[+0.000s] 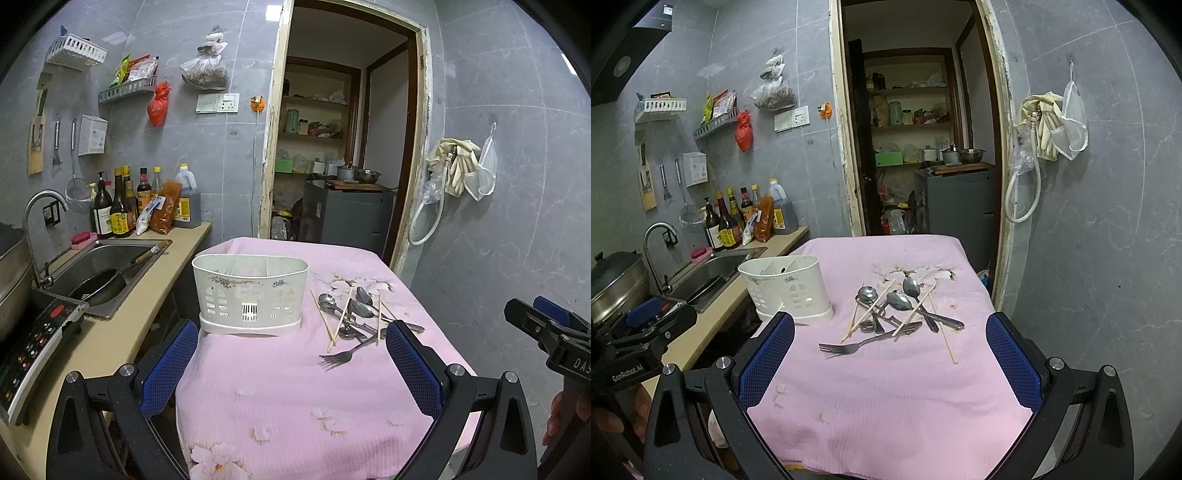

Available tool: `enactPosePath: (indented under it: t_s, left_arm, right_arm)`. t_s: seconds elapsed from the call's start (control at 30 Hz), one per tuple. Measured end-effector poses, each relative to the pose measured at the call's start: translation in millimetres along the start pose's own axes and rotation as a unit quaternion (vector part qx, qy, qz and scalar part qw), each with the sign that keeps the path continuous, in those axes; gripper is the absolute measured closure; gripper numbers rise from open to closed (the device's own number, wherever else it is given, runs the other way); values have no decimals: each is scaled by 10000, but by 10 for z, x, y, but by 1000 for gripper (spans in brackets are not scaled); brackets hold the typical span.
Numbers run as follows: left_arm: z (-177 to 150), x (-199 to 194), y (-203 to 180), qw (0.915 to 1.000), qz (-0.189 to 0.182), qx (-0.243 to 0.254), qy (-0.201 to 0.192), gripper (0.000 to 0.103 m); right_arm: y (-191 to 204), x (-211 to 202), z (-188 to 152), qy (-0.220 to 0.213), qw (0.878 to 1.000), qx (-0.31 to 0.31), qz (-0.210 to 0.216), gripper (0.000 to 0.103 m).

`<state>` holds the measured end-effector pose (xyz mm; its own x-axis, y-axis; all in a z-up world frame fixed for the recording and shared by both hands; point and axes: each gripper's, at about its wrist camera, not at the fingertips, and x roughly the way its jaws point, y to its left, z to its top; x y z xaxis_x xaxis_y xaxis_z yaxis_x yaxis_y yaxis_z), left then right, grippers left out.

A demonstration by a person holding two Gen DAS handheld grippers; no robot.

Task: Organize utensils
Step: 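Grasp a wooden chopstick with the left tool while the right tool grasps another chopstick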

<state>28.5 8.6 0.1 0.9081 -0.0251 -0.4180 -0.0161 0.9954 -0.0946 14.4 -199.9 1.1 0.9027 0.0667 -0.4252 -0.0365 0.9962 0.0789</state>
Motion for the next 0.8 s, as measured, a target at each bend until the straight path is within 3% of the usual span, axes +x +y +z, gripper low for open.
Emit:
enactPosePath:
  t_s: [0.4,0.8]
  left_arm:
    - [278,547,-232,10000,-2,34,23,1]
    - [587,1510,-705,9981,-557,145,203,1]
  right_arm:
    - [-269,418,321,-78,9999,-135,58,1]
    - [-919,1334,727,214,9995,122,179,3]
